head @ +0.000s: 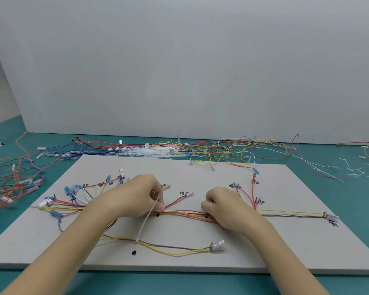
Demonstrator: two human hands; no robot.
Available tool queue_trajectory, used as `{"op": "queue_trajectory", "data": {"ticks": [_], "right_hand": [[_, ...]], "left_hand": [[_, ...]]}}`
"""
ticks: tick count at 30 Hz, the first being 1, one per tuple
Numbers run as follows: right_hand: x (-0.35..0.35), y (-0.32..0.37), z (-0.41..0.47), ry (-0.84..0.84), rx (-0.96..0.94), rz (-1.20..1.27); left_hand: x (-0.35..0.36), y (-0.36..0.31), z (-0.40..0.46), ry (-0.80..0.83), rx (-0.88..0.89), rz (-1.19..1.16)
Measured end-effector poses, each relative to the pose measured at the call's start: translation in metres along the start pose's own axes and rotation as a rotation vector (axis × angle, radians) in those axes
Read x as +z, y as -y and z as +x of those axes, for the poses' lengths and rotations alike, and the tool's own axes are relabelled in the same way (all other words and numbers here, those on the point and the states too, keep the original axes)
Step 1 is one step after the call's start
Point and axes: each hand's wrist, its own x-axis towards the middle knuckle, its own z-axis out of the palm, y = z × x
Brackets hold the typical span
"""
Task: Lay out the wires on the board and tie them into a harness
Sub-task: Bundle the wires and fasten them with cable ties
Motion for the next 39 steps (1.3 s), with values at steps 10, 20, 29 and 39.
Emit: {"op": "queue_trajectory", "data": {"ticks": [10, 20, 29, 39], "right_hand": [[0.003, 0.002, -0.004, 0.013, -0.019, 0.008], [0.000, -0.001, 0.012, -0.045, -0.002, 0.024], [-0.014, -0.012, 0.009, -0.179, 0.074, 0.374], [-0.029, -0.019, -0.003, -0.140, 0.079, 0.472]], "left_hand": [[0.007, 0.007, -0.009, -0.037, 0.017, -0.011], [0.015, 0.007, 0.004, -0.157, 0.022, -0.007], [-0.002, 0.010, -0.004, -0.033, -0.026, -0.347], [-0.023, -0.006, -0.010, -0.617, 0.273, -0.359]]}}
